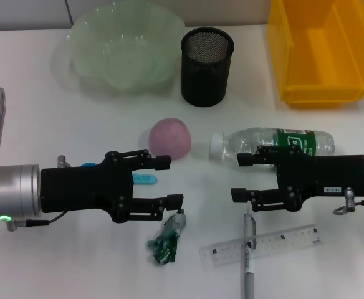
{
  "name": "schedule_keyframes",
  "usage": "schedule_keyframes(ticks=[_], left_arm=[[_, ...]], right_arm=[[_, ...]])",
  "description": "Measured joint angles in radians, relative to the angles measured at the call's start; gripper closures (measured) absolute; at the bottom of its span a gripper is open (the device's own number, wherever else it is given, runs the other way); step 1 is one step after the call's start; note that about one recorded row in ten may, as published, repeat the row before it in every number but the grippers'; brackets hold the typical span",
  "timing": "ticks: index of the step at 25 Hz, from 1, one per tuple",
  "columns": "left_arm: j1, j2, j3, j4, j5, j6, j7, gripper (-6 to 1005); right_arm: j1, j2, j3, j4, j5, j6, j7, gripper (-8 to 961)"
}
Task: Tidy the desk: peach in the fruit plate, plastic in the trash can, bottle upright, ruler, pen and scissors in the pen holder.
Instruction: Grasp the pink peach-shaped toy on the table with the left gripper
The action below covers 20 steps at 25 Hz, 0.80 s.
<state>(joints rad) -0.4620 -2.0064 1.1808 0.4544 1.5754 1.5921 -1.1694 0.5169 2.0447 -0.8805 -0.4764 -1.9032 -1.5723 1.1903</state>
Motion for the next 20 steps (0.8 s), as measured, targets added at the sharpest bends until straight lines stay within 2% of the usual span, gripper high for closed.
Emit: schedule_keyframes(ticks=[20], left_arm=[[0.002,-0.004,-0.009,0.0,0.0,0.003,-0.002,195]], right_arm=[[-0.018,0.0,0.0,-0.001,-0.005,-0.006,0.0,180]])
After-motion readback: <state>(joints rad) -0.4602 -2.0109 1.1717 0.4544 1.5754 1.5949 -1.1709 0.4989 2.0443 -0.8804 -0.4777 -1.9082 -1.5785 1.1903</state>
